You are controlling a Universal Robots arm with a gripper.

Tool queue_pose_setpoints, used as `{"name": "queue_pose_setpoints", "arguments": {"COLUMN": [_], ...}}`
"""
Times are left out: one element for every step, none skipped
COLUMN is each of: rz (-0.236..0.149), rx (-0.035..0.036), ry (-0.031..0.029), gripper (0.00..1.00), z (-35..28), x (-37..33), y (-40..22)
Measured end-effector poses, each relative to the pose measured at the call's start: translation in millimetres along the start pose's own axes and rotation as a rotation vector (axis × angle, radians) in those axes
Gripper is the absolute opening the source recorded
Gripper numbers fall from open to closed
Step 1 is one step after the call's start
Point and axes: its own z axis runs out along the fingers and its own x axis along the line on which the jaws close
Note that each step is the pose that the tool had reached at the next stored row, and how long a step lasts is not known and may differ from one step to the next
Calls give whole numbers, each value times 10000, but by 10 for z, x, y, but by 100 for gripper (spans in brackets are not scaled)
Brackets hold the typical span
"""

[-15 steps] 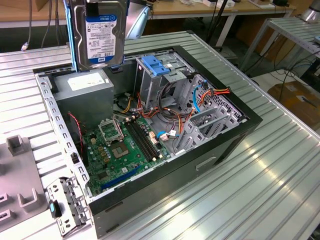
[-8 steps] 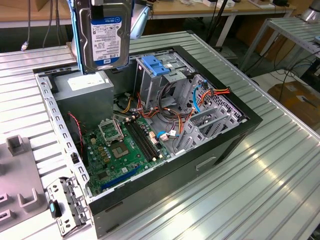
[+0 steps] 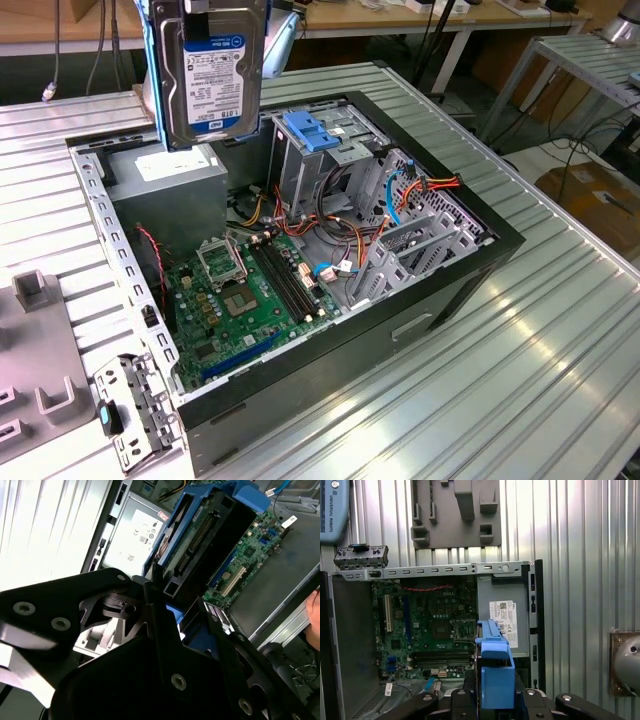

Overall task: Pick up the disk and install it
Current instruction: 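Insert the disk into the insertion slot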

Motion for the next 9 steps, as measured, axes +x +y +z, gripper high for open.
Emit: {"name": "queue_pose_setpoints", "arguments": {"rz": [0,0,0,0,0,0,-1,-2,0], "rx": [0,0,0,0,0,0,0,0,0], "ry": [1,0,0,1,0,1,1,1,1], "gripper": [37,37,37,37,37,37,37,37,37], "z": [0,0,0,0,0,0,0,0,1], "x": [1,1,2,3,3,3,8,14,28], "y": [0,0,0,0,0,0,-1,-1,-1]}}
